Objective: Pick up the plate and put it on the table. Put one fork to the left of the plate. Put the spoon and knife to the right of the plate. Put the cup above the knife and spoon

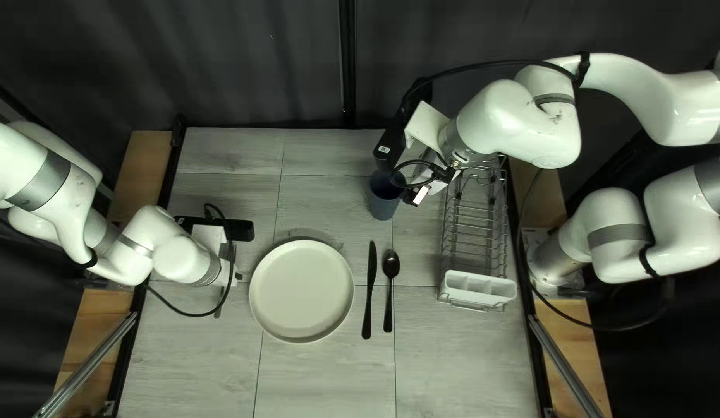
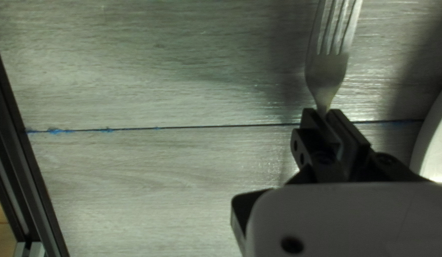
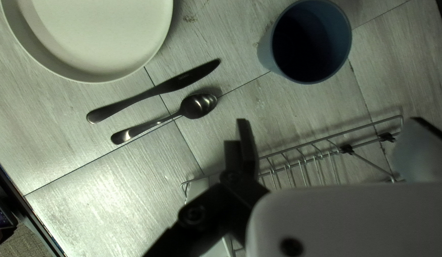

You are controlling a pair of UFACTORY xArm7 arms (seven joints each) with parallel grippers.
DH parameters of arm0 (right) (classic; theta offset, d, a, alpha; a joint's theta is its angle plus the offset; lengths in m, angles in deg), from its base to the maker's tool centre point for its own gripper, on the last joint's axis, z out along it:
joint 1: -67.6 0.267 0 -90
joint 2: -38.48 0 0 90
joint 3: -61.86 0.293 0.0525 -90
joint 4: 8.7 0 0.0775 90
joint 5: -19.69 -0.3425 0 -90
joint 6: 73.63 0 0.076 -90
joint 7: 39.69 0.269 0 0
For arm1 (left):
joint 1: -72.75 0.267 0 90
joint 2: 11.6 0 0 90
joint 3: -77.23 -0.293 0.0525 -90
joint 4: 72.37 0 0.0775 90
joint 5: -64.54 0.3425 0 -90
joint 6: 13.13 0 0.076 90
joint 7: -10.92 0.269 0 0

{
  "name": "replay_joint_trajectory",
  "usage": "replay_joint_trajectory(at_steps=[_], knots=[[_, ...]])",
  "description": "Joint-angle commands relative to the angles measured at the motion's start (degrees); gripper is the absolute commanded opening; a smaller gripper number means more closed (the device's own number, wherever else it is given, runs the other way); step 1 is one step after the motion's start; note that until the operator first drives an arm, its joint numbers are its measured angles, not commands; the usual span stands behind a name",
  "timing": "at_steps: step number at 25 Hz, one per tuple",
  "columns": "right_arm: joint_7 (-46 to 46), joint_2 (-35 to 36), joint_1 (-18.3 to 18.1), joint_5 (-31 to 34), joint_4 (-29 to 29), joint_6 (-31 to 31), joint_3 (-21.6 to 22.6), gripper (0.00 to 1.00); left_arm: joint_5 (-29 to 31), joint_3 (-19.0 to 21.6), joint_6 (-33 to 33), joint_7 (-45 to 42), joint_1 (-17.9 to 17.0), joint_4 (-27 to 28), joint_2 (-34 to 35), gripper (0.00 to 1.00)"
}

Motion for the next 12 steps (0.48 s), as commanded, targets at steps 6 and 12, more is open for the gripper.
replay_joint_trajectory(at_steps=[6,12], knots=[[0.0,0.0,0.0,0.0,0.0,0.0,0.0,1.00,-0.5,-0.4,0.9,1.0,0.0,-0.8,0.2,1.00],[0.0,0.0,0.0,0.0,0.0,0.0,0.0,1.00,-0.6,-0.4,-4.2,2.2,-0.1,-0.2,4.9,1.00]])
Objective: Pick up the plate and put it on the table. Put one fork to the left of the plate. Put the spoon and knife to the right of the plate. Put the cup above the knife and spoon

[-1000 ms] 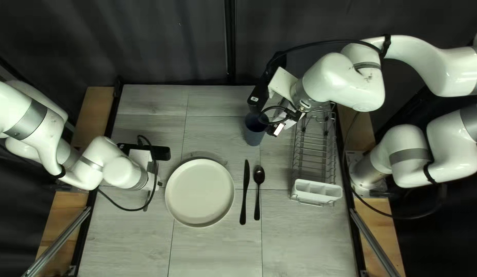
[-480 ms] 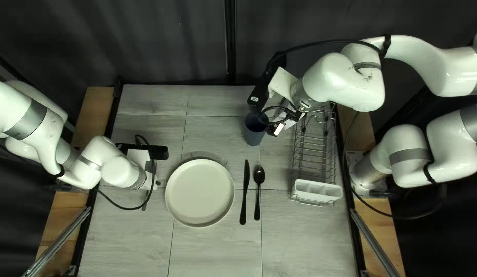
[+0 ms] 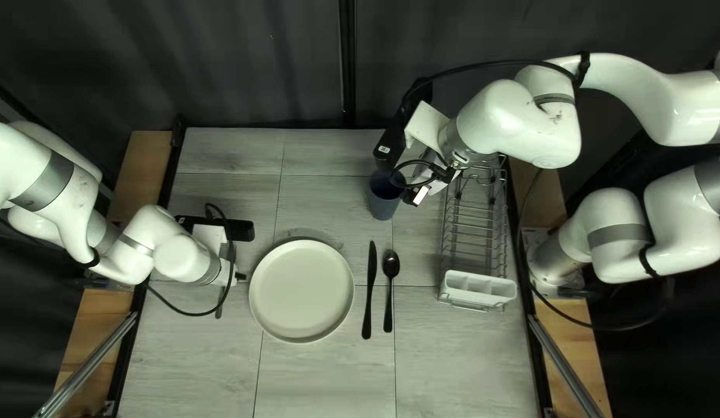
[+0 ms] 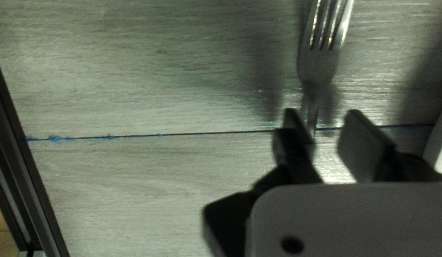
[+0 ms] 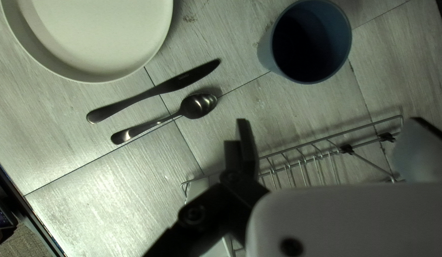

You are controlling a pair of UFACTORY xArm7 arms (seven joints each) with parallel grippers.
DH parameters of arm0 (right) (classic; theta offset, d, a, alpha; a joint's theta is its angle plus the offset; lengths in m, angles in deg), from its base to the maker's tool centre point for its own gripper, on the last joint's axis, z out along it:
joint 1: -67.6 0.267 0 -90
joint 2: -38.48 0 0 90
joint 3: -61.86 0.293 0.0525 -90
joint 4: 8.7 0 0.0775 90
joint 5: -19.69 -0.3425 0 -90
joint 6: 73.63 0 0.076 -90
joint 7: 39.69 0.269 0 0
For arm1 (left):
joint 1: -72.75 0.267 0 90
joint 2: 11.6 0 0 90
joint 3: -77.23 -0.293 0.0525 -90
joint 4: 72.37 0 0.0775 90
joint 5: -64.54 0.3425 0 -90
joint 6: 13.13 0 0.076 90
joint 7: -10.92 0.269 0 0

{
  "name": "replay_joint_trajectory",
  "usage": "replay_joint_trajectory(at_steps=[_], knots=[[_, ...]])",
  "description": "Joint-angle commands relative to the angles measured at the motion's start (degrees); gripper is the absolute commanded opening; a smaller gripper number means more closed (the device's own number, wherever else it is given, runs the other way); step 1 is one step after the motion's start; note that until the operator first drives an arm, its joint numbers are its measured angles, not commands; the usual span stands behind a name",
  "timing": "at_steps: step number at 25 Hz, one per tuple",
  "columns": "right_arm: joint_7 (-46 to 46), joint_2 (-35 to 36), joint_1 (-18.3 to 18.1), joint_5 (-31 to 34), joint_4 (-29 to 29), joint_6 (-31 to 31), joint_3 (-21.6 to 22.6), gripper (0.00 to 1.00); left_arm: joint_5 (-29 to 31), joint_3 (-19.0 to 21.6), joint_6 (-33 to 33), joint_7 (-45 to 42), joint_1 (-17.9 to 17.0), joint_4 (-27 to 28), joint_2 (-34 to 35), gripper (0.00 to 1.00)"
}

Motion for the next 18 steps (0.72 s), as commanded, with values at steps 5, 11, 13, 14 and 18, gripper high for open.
replay_joint_trajectory(at_steps=[5,11,13,14,18], knots=[[0.0,0.0,0.0,0.0,0.0,0.0,0.0,1.00,1.3,1.2,-16.8,3.0,-0.5,3.3,13.2,1.00],[0.0,0.0,0.0,0.0,0.0,0.0,0.0,1.00,4.2,3.5,-29.1,6.4,-1.5,9.7,19.6,1.00],[0.0,0.0,0.0,0.0,0.0,0.0,0.0,1.00,5.3,3.9,-30.9,8.8,-2.0,11.3,20.8,1.00],[0.0,0.0,0.0,0.0,0.0,0.0,0.0,1.00,5.9,4.1,-32.0,10.4,-2.4,12.1,21.6,1.00],[0.0,0.0,0.0,0.0,0.0,0.0,0.0,1.00,8.1,3.5,-38.1,18.2,-3.3,15.3,26.8,1.00]])
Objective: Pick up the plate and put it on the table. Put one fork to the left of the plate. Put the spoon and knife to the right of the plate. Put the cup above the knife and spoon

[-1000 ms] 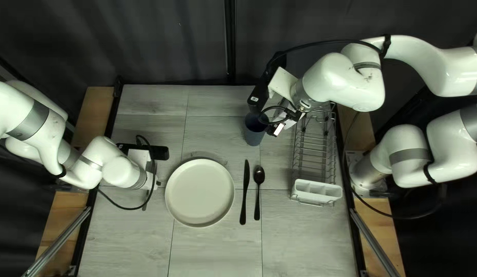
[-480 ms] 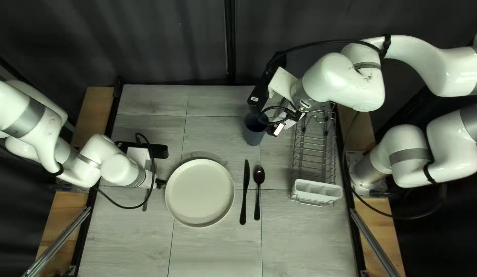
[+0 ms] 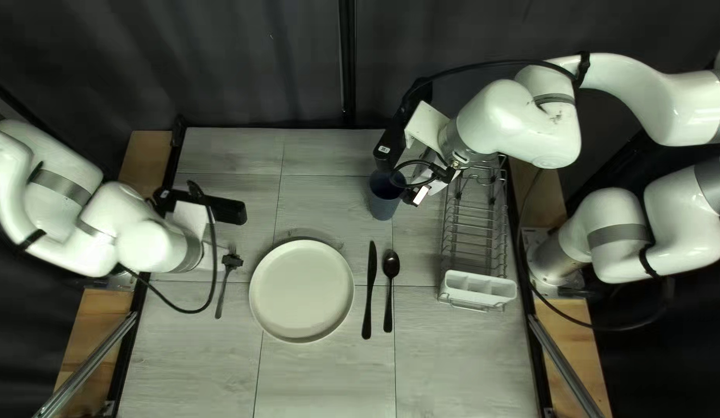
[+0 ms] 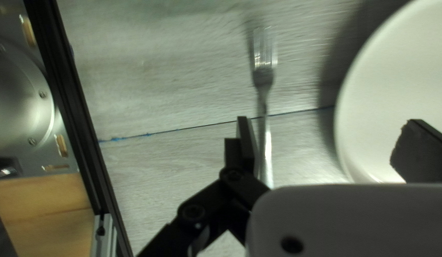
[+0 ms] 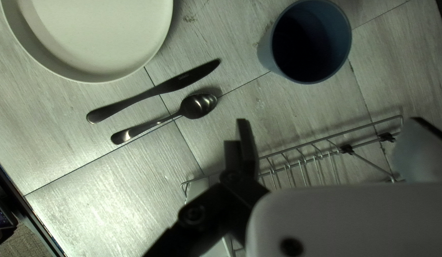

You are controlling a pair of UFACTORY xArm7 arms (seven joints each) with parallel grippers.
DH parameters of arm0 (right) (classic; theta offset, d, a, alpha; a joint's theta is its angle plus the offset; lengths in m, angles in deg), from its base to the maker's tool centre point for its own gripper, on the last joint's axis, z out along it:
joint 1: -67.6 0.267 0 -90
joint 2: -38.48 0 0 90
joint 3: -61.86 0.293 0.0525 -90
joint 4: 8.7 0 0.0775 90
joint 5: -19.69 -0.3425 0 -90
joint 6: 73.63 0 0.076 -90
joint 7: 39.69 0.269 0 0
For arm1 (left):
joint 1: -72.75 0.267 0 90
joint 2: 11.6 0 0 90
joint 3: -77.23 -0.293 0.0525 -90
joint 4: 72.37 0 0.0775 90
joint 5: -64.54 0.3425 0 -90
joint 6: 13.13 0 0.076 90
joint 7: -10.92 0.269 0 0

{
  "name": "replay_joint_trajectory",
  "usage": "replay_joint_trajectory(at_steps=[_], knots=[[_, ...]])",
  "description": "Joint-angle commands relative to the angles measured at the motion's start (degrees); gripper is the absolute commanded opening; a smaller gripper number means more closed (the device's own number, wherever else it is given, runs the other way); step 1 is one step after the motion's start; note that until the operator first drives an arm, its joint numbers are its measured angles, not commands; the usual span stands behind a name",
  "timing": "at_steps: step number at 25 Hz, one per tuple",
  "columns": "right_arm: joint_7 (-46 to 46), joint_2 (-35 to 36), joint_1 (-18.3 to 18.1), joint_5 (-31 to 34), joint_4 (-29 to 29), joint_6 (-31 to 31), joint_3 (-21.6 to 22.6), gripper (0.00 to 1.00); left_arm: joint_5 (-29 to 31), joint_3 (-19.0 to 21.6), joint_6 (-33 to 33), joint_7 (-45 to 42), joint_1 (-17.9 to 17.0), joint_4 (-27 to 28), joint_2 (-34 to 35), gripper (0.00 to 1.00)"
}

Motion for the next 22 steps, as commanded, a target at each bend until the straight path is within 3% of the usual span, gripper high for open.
replay_joint_trajectory(at_steps=[1,6,22], knots=[[0.0,0.0,0.0,0.0,0.0,0.0,0.0,1.00,2.5,-0.7,-7.2,9.1,-1.2,3.8,6.1,1.00],[0.0,0.0,0.0,0.0,0.0,0.0,0.0,1.00,3.8,-3.1,-14.4,20.4,-3.1,4.9,16.0,1.00],[0.0,0.0,0.0,0.0,0.0,0.0,0.0,1.00,3.8,-3.1,-14.4,20.4,-3.1,4.9,16.0,1.00]])
